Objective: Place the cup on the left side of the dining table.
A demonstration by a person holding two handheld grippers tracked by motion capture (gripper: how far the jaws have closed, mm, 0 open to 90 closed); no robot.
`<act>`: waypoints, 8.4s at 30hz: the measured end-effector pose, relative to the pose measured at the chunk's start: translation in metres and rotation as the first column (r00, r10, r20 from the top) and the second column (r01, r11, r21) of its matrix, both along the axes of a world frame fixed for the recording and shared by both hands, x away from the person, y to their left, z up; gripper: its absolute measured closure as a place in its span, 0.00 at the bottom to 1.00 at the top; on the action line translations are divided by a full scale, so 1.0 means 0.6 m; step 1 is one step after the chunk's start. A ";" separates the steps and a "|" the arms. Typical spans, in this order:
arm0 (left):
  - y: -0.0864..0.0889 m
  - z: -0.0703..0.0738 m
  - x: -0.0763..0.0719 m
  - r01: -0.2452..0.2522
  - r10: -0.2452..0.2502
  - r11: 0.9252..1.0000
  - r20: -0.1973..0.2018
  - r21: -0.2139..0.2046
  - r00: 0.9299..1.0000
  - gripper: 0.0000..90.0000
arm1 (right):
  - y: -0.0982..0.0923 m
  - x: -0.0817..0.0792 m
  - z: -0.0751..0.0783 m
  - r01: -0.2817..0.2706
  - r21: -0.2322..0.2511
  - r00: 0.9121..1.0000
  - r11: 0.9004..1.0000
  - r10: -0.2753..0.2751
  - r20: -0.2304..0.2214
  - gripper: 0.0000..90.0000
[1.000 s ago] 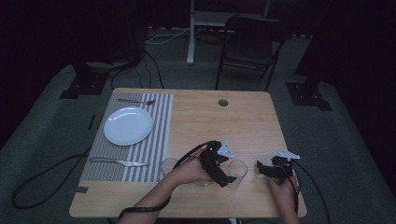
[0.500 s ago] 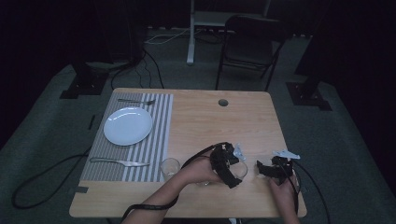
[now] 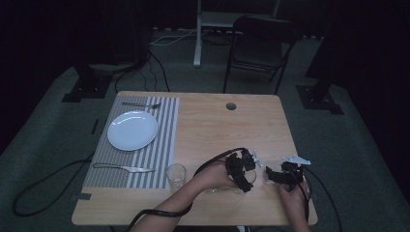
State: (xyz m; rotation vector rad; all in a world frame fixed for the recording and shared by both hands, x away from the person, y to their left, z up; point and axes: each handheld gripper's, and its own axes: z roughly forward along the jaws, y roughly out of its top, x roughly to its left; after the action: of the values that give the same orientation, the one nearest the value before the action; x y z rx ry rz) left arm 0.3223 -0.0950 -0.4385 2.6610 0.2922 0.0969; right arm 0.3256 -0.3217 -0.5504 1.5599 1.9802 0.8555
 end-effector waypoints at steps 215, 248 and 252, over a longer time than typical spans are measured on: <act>0.583 -0.094 0.030 -0.818 0.841 0.533 0.026 -0.219 0.541 0.02 | 0.000 0.000 0.000 0.001 -0.001 1.000 1.000 -0.001 -0.001 0.14; 0.692 -0.144 -0.054 -0.882 0.910 0.410 0.033 -0.232 0.414 0.02 | 0.000 0.000 0.000 0.001 0.001 1.000 1.000 -0.001 -0.001 0.14; 0.700 -0.150 -0.065 -0.885 0.913 0.402 0.027 -0.235 0.408 0.02 | 0.000 0.000 0.000 0.002 0.001 1.000 1.000 -0.002 -0.001 0.14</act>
State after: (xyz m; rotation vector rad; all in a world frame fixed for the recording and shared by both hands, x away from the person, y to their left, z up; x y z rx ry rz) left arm 0.2835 0.3249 -0.5288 1.9548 1.6051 0.5831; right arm 0.3255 -0.3214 -0.5502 1.5625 1.9792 0.8553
